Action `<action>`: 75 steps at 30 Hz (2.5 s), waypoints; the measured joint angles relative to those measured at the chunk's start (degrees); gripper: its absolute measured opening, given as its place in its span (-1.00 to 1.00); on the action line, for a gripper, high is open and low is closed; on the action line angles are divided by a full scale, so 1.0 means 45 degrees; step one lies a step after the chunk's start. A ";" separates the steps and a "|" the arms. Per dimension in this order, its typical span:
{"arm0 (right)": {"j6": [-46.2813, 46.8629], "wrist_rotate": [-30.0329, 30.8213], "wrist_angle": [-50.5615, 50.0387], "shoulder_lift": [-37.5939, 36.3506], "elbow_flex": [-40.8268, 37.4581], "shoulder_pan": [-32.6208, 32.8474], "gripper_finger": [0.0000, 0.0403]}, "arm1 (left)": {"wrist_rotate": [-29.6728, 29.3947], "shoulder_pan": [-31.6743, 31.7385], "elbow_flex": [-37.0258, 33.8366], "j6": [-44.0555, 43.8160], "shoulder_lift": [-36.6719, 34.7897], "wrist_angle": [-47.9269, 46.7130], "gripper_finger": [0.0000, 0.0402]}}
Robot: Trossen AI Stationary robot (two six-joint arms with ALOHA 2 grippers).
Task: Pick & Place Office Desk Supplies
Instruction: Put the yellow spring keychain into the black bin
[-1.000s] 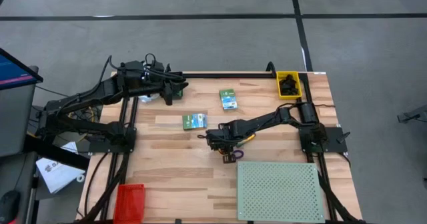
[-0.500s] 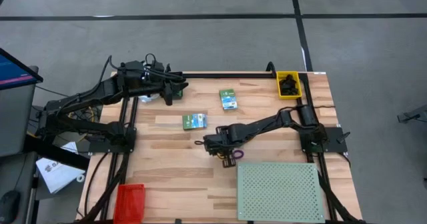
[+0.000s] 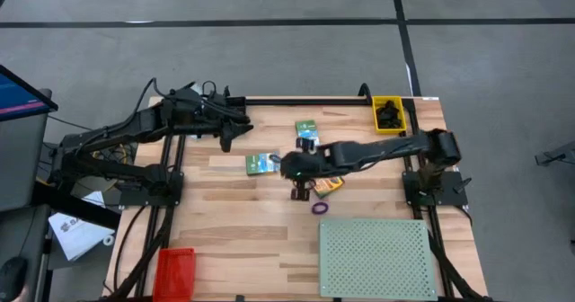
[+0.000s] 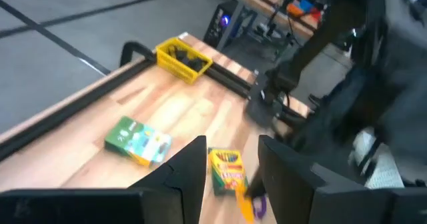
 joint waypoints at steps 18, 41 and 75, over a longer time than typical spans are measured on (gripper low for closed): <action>0.0382 0.2687 0.2478 -0.2942 0.0005 -0.0251 -1.00 | -0.4949 -0.4634 -0.1680 0.1782 0.1479 0.4869 -0.27; 0.0329 0.2686 0.2358 -0.2914 0.0005 -0.0144 -1.00 | -0.4906 -0.5229 -0.1701 0.1879 0.3547 0.7527 -0.14; 0.0435 0.2623 0.2464 -0.2914 0.0005 0.0288 -1.00 | -0.6636 -0.5244 -0.1685 0.3337 0.2909 0.6323 -0.20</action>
